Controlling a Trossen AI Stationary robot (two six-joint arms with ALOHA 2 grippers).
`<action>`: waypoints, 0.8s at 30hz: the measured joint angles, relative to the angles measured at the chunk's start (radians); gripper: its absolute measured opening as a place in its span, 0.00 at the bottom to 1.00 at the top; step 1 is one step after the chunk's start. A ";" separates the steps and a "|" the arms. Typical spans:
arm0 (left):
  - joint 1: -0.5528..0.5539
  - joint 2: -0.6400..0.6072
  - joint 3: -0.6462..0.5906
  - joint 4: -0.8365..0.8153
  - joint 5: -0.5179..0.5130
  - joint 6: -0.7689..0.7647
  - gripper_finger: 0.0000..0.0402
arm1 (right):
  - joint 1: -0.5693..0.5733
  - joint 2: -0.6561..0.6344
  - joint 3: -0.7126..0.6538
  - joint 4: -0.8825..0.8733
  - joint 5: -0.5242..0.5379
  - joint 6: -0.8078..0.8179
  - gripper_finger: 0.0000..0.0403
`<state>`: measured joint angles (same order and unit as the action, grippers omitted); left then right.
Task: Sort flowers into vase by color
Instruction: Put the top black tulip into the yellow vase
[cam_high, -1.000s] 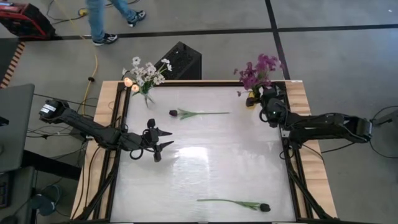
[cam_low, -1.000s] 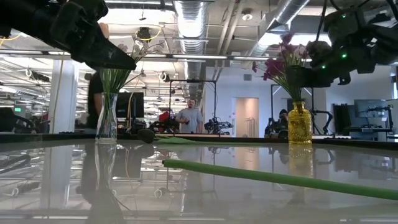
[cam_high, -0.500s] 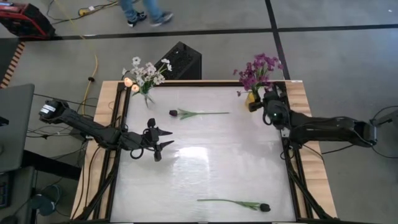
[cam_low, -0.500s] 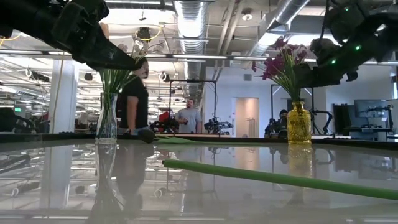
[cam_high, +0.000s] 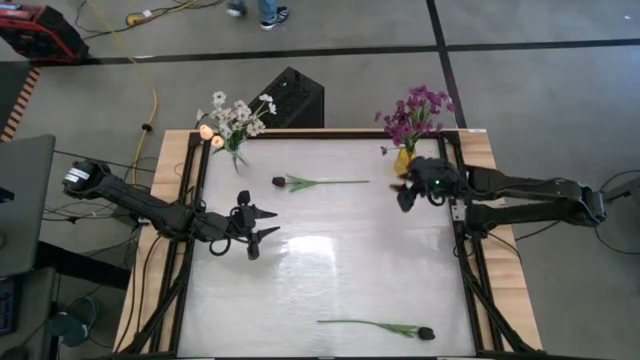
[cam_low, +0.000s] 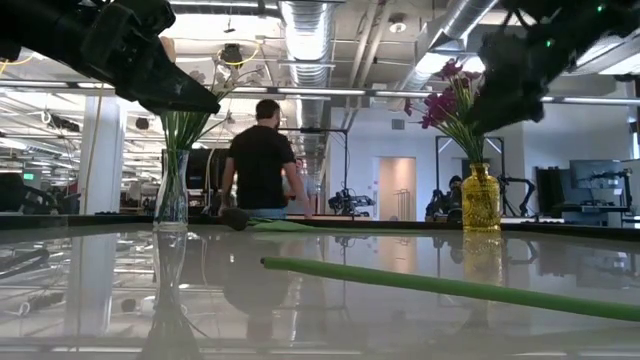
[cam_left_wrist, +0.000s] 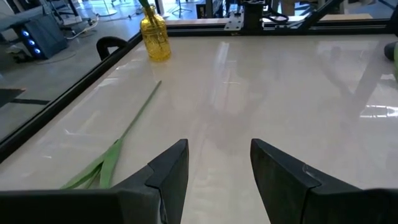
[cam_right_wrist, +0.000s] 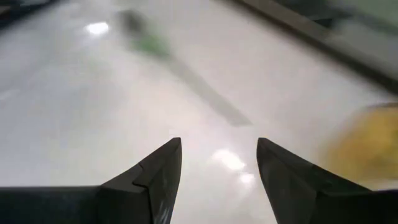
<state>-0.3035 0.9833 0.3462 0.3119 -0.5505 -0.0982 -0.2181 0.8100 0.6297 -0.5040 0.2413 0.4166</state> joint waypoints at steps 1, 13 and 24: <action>0.000 0.000 0.000 0.000 0.004 0.000 0.40 | 0.023 0.011 0.005 0.018 -0.041 0.002 0.58; 0.000 0.000 0.000 -0.008 0.018 -0.028 0.40 | 0.345 0.308 0.013 0.380 -0.084 -0.048 0.58; 0.000 0.000 0.000 -0.008 0.018 -0.046 0.40 | 0.340 0.719 0.117 0.812 -0.115 -0.298 0.57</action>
<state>-0.3035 0.9836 0.3462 0.3038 -0.5327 -0.1445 0.1214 1.5290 0.7472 0.3076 0.1260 0.1184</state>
